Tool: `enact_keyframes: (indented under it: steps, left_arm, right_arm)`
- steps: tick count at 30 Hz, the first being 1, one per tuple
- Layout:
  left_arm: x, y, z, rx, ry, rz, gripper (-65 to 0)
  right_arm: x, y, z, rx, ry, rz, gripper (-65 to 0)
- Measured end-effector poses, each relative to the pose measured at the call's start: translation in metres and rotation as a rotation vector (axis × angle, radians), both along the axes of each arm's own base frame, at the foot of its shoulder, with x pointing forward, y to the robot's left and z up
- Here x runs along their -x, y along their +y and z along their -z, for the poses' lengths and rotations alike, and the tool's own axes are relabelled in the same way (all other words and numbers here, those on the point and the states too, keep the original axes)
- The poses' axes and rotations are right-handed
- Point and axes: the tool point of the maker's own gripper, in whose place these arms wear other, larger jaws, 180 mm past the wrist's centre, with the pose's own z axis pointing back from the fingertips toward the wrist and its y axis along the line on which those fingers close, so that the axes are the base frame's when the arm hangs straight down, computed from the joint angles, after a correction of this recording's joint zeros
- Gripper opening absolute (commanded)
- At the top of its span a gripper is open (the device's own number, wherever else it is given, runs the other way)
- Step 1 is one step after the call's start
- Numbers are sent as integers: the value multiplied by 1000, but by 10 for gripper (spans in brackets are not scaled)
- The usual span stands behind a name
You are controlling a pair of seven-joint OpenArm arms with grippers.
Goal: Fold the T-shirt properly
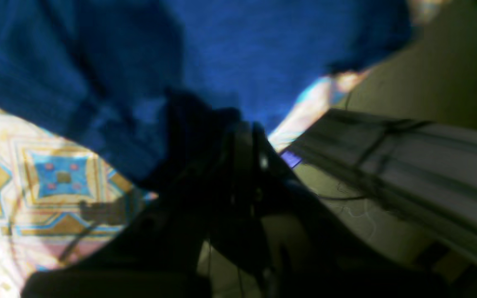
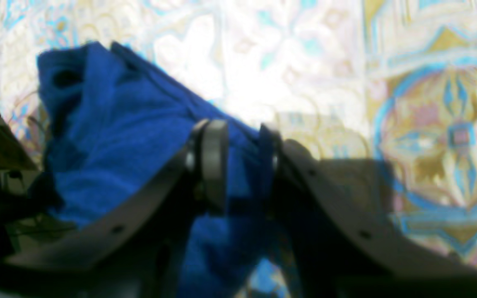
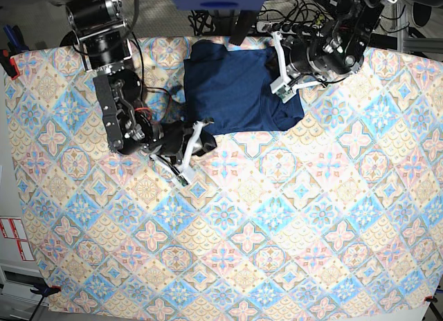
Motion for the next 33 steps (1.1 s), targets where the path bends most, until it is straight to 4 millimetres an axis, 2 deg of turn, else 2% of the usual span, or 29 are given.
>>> enact_keyframes:
  steps: [2,6,9,13,17,22,29,33]
  left_arm:
    - [-4,-1,4,-16,-2,23,-650]
    - [-1,-15,9,7,15,64,-650]
    - [3,-6,25,-24,64,51,-650]
    - [-11,4,32,-45,69,36,-650]
    - [-23,7,33,-54,59,27,-650]
    - [-45,13,33,-66,35,11,-650]
    - [-73,20,30,-114,-27,9,-650]
    - [-89,21,29,-183,-94,27,-650]
  right_arm:
    - [-4,3,2,-12,10,8,-523]
    - [9,7,28,65,78,-73,-523]
    - [25,18,41,88,115,-139,-523]
    - [35,23,50,89,148,-155,-523]
    - [32,-1,60,190,122,-164,-523]
    - [41,-15,64,203,112,-158,-523]
    - [60,-51,55,293,73,-191,-523]
    - [57,-62,36,315,3,-192,-523]
